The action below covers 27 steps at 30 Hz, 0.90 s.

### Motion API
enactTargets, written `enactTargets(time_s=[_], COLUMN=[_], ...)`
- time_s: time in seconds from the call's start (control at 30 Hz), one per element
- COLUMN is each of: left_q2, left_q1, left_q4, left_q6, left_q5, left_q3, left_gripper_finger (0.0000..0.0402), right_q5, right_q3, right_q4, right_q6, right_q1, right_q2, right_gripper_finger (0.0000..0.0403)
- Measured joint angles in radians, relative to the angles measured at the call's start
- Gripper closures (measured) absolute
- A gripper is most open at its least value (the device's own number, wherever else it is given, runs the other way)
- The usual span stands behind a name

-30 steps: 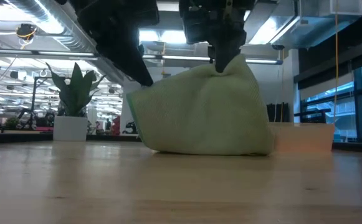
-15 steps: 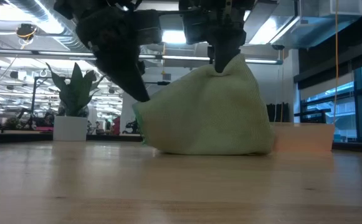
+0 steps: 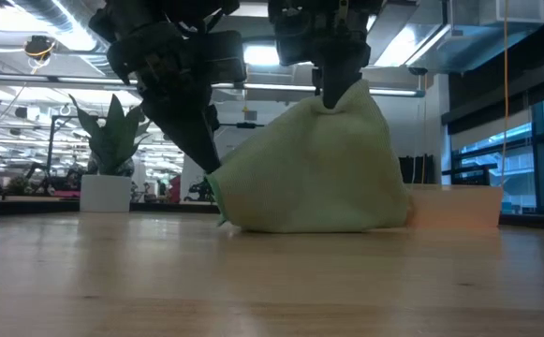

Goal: Roll microfiber towels into tight, uniform cylinder then place into a basket
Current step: Roll the green microfiber towel

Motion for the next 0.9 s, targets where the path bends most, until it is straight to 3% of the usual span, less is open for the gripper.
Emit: enactTargets(time_s=[0.17,0.43,0.7,0.9], left_q2=[0.000,-0.037,-0.043,-0.043], left_q1=[0.000,0.011,0.019,0.019], left_q4=[0.000,-0.023,-0.056,-0.064], left_q6=[0.003,-0.010,-0.016,-0.012], left_q5=[0.032,0.175,0.239,0.264], left_q3=[0.000,0.003,0.003,0.002], left_gripper_finger=[0.0401,0.0401,0.0401,0.0401], right_q5=[-0.010,-0.130,-0.152,-0.386], right_q3=[0.000,-0.008,-0.170,-0.283], right_q4=[0.000,-0.010,0.114,0.350], right_q6=[0.000,0.002,0.013,0.061], right_q1=[0.000,0.017,0.071,0.103], right_q2=[0.000,0.000,0.000,-0.002], right_gripper_finger=[0.0391,0.0391,0.0391,0.0391])
